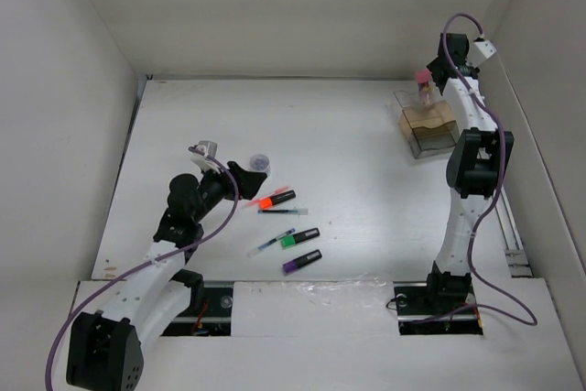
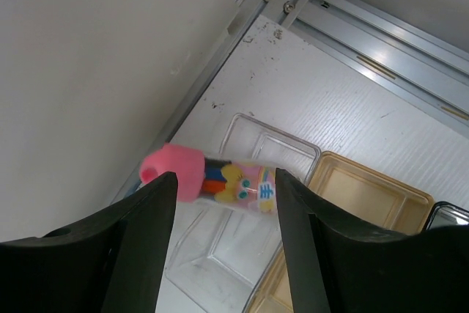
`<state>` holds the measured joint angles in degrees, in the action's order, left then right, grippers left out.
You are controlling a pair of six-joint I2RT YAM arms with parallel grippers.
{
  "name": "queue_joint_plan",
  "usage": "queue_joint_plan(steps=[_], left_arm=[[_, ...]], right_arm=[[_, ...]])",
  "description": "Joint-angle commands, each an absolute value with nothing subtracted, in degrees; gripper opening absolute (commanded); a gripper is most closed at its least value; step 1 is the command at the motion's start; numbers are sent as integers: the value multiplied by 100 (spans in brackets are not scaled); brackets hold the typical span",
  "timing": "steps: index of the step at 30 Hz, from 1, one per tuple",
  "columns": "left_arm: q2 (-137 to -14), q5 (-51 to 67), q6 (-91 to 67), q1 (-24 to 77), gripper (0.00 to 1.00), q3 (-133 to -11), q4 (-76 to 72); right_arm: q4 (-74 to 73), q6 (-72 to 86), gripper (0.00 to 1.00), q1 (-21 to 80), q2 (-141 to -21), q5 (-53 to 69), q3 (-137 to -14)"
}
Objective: Sort the stationery into containers
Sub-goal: Place the stationery in the storage box, then pick up the stationery from the center of the board.
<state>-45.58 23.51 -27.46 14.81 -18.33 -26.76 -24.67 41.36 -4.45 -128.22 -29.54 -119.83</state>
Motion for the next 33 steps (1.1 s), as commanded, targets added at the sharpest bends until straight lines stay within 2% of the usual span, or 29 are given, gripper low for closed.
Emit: queue_joint_plan(steps=[1,5,8,12,13,15,16,20,25,26,29,30,33], left_arm=[[-4368,2312,-2672,1494,82,-1793,-2936],[-4202,2259,-2672,1494,82,-1740,-2883],[-4201,2206,-2733,1494,82,-1740,-2831],[-3913,1890,-2952,1494,81,-1802,-2488],[-3833,1837,-3005,1494,81,-1802,-2487],[-3596,1775,-3242,1494,80,-1802,-2329],[-3534,1706,-3321,1494,80,-1871,-2199],[-3262,1496,-3532,1494,78,-2144,-1768],[-3042,1126,-3752,1494,72,-2548,-1223],[-2937,1064,-3753,1494,71,-2688,-1030],[-2725,739,-3902,1494,70,-2961,-617],[-2542,512,-3902,1494,70,-3171,-302],[-2208,221,-3833,1494,70,-3610,261]], right_arm=[[-2215,4140,62,-431,-12323,-2909,-12050],[-2189,4192,62,-300,-11928,-2804,-11822],[-1978,4245,57,-115,-11376,-2602,-11497],[-1390,4114,38,350,-10487,-2198,-10575],[-1267,4113,25,456,-10329,-2136,-10364],[-1081,4061,16,764,-9968,-1996,-9880],[-1081,4000,7,843,-9880,-1934,-9792],[-1247,3876,0,1256,-9546,-1425,-9432],[-1300,3595,0,2185,-9203,-537,-8782],[-1301,3403,2,2389,-9202,-423,-8702],[-1248,3243,28,3259,-9202,-343,-8404],[-1248,3165,47,3452,-9289,-343,-8402],[-1055,3103,65,4068,-9579,-491,-8297]])
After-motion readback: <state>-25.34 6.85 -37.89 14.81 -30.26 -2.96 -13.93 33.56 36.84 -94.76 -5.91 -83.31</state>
